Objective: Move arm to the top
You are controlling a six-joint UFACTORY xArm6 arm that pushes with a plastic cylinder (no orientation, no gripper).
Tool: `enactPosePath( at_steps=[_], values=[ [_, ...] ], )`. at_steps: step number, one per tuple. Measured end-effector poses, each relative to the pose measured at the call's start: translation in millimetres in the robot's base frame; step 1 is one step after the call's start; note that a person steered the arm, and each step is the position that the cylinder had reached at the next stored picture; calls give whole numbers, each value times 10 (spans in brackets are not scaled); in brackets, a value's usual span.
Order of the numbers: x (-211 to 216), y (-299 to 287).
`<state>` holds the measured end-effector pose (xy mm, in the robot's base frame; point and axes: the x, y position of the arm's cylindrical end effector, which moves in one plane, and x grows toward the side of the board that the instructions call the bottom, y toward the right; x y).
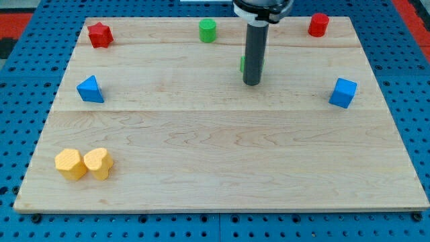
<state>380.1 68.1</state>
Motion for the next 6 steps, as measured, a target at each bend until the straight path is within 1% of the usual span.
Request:
enactPosePath(
  at_steps=[1,2,3,4,5,6],
  values=[
    [-113,201],
    [-576,-107],
    [-926,-205],
    [-780,273],
    [-1245,677],
    [-1888,740]
  ],
)
